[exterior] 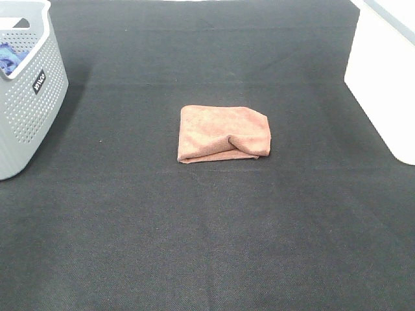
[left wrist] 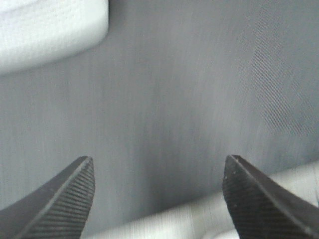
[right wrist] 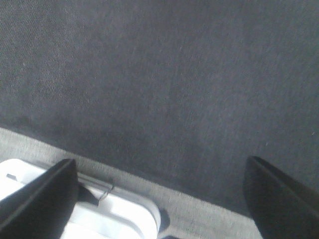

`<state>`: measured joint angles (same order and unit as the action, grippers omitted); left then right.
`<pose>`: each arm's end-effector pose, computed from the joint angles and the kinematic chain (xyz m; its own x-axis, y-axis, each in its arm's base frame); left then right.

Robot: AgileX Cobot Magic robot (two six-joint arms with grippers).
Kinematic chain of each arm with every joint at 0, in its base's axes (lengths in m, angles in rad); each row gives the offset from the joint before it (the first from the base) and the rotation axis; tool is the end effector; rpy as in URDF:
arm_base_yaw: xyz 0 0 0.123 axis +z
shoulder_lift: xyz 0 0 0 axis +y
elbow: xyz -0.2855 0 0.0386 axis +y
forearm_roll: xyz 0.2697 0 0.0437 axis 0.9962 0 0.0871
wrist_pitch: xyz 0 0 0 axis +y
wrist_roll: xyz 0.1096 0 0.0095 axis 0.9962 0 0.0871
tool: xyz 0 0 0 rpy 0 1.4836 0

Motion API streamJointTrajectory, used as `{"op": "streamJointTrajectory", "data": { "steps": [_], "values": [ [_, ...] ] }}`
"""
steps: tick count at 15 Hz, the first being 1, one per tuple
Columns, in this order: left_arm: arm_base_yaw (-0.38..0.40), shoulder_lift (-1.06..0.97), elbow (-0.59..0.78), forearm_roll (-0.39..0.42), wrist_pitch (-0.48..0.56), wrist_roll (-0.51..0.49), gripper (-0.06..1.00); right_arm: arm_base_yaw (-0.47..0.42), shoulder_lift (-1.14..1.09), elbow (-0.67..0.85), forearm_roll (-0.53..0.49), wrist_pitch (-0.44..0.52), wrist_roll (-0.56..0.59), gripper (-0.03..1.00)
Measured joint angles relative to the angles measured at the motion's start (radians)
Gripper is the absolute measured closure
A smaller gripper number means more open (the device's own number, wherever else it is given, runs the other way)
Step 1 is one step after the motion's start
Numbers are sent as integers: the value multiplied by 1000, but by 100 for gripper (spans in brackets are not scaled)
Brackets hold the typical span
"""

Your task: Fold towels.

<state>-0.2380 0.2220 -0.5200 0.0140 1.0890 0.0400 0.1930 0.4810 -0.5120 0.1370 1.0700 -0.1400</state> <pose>0.0575 -0.0125 0.2732 -0.6176 0.1977 -0.7612 0.2555 0.9658 0.0434 0.0923 0.0315 0.2526 -0.7758 -0.2263 -0.5890 -0.3172 0.9468 0.0539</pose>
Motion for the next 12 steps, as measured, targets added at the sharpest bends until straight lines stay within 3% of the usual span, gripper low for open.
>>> {"op": "streamJointTrajectory", "data": {
  "steps": [3, 12],
  "values": [
    [0, -29, 15, -68, -28, 109, 25, 0, -26, 0, -8, 0, -5, 12],
    [0, -29, 15, -87, -30, 137, 25, 0, -26, 0, -8, 0, -5, 12]
  ]
}}
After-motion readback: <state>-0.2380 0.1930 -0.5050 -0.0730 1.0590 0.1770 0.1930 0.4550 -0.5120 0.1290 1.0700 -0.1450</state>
